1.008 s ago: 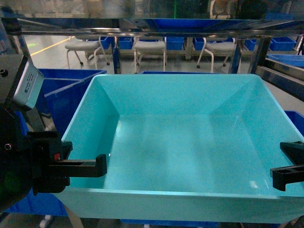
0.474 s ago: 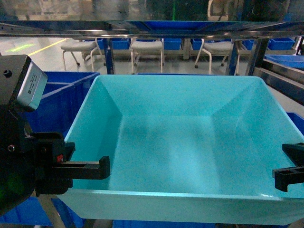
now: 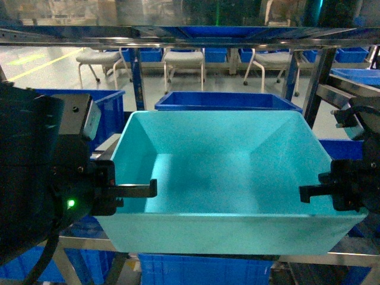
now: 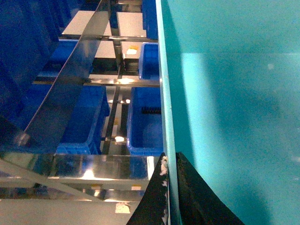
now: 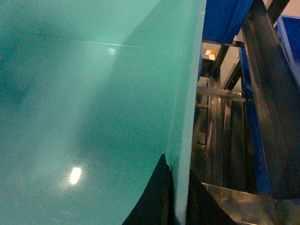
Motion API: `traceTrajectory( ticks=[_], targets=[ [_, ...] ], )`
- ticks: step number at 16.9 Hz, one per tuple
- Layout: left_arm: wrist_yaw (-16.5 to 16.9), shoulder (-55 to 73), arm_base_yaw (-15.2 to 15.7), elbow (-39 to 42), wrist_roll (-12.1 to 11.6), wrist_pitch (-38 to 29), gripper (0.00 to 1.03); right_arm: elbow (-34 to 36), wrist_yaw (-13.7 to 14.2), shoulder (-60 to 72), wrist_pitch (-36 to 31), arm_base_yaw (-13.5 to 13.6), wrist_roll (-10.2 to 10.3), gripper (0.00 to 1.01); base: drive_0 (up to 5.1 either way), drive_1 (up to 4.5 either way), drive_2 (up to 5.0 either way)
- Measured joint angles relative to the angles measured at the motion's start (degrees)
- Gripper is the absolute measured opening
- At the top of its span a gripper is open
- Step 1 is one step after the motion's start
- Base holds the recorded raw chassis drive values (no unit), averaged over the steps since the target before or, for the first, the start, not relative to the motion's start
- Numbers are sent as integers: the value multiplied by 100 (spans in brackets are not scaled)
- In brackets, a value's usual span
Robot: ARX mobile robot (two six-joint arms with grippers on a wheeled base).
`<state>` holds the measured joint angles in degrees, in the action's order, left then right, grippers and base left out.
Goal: Organize blue bins on left shelf correctly
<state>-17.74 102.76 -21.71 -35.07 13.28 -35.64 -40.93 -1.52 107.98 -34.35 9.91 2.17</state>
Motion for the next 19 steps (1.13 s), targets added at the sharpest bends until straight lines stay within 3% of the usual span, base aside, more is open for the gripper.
traceTrajectory(
  ticks=[6, 9, 14, 19],
  targets=[
    [278, 957, 101, -1113, 7, 409, 2, -870, -77, 605, 542, -247, -37, 2, 0, 0, 0],
    [284, 1158, 157, -1307, 39, 693, 2, -1025, -302, 772, 796, -240, -74, 2, 0, 0, 0],
    [284, 1167, 157, -1307, 46, 664, 2, -1036, -304, 787, 787, -240, -74, 2, 0, 0, 0],
    [442, 1657, 323, -1845, 79, 914, 2, -1869, -308, 1530, 1259, -201, -57, 2, 0, 0, 0]
  ],
)
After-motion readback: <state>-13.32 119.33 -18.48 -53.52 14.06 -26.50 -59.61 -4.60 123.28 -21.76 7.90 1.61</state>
